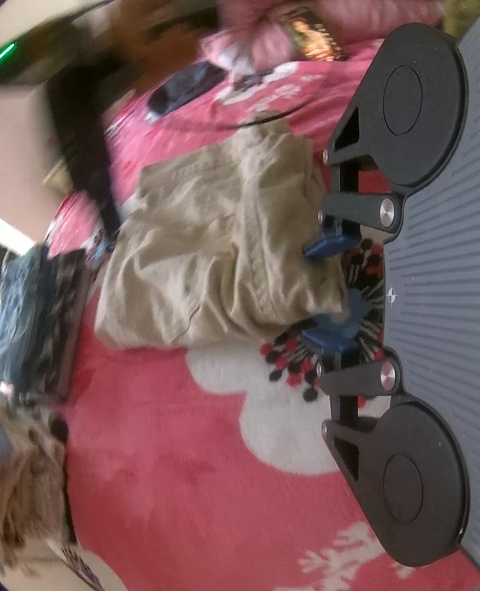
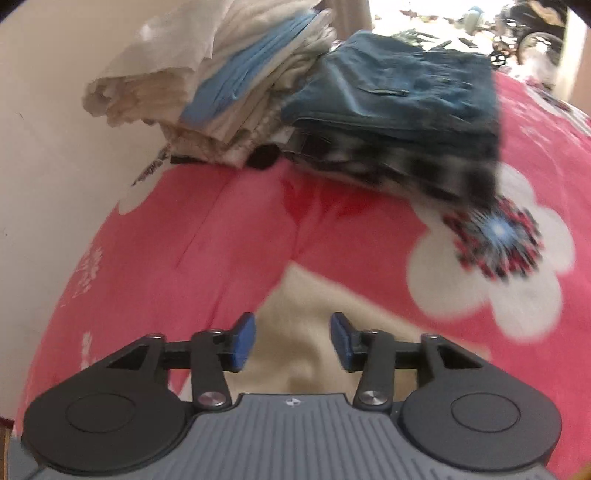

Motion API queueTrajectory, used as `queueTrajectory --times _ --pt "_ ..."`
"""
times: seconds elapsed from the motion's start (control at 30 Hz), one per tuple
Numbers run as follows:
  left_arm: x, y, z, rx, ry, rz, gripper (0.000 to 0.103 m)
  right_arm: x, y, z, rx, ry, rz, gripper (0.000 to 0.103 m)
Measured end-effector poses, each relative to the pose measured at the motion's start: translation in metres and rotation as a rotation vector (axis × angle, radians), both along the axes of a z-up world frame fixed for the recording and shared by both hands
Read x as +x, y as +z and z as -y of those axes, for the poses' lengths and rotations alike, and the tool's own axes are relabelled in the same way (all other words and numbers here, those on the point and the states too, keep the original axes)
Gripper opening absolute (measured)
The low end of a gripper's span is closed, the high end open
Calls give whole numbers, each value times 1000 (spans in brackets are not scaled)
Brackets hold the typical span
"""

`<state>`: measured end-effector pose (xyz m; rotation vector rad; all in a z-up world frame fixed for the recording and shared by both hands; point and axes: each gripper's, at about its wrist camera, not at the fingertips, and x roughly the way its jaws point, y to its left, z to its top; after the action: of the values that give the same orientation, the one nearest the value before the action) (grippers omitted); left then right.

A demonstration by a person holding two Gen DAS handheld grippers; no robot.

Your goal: Fold clothes

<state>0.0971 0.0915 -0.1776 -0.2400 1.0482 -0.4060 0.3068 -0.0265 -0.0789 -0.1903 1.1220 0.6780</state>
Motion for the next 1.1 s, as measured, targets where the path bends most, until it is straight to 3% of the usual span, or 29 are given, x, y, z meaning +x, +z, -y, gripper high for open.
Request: queueTrajectory --times 0.13,0.2,0.23,0.27,0.37,0.5,0.7,0.9,1.03,1.1 --pt "-2 -2 4 2 -35 19 23 5 -5 -13 -39 23 13 54" --pt "-4 -2 5 19 -46 36 19 6 -8 -19 -56 34 20 50" --pt "-6 -2 5 29 -51 45 15 6 -9 -21 -64 40 24 43" --pt "-8 -2 5 37 -51 54 13 7 -10 -24 -72 45 28 23" --pt "-12 -3 7 55 -41 77 5 8 -14 -32 -98 61 39 9" --pt "-22 -2 9 69 -39 117 0 10 -18 -43 -132 83 54 6" --pt "-34 -1 9 85 -99 160 0 23 -18 -9 -71 -78 44 5" --pt "-36 -12 2 128 -161 131 0 28 -37 -15 -83 -101 31 5" --pt "-36 -9 -5 91 -153 116 0 35 -44 -16 -66 -121 -11 5" --pt "-36 -3 -6 111 -141 127 0 38 -45 -16 -65 -120 -33 5"
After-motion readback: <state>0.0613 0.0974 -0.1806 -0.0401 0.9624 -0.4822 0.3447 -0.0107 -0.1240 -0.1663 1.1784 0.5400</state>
